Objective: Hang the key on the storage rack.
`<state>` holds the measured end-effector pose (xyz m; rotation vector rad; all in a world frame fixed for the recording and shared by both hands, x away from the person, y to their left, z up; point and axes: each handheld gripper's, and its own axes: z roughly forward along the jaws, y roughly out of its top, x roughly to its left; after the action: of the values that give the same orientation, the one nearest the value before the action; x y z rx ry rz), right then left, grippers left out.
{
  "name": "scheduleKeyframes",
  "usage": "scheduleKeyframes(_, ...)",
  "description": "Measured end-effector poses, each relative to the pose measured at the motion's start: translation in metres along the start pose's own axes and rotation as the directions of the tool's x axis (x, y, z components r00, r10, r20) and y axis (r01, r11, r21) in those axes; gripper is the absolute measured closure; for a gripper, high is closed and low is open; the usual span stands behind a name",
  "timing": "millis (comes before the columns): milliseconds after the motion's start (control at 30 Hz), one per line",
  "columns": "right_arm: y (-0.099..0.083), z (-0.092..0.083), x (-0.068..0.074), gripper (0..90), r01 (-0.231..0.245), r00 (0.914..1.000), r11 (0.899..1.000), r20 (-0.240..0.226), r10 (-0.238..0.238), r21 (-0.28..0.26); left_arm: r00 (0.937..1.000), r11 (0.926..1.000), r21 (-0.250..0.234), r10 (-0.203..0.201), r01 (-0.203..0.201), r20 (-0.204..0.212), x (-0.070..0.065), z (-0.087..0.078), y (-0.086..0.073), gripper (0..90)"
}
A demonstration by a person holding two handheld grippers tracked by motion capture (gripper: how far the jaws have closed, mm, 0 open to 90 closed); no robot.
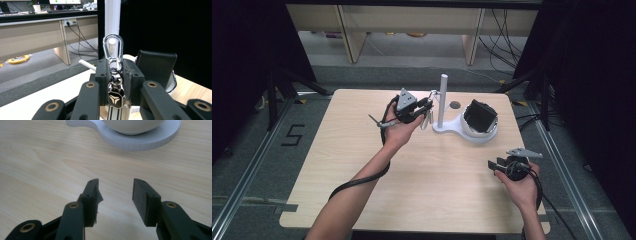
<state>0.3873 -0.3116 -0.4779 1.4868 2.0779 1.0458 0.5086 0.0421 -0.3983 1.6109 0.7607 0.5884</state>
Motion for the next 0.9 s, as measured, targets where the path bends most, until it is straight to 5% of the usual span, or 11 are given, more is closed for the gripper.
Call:
scheduleKeyframes(233, 0.0, -0.001, 0.002, 57.4, -0.019, 0.9998, 1.0, 0.007, 0.019, 0.008, 0.9999, 0.9998, 0.02, -0.009, 0.009, 0.008, -0.001, 0.006, -0.003, 75.4)
scheduleKeyframes(300, 0.0, -0.001, 0.0, 57.3, 0.008, 0.9999, 1.0, 0.01, -0.008, -0.001, 0.9999, 0.9995, 0.03, -0.008, 0.008, 0.01, -0.001, 0.007, -0.004, 75.3)
scheduleKeyframes(333, 0.0, -0.002, 0.002, 57.3, -0.029, 0.9996, 1.0, 0.002, 0.029, 0.008, 0.9999, 0.9993, 0.036, -0.01, 0.009, 0.013, 0.0, 0.008, -0.004, 75.2)
scheduleKeyframes(500, 0.0, -0.002, 0.003, 57.2, -0.032, 0.9995, 0.999, 0.0, 0.032, 0.01, 0.9992, 0.9975, 0.068, -0.021, 0.019, 0.033, -0.001, 0.01, -0.006, 70.6)
scheduleKeyframes(900, 0.0, -0.002, 0.002, 57.1, -0.026, 0.9997, 1.0, 0.004, 0.026, 0.008, 0.9993, 0.9945, 0.098, 0.035, -0.036, 0.015, 0.004, -0.014, -0.01, 53.0)
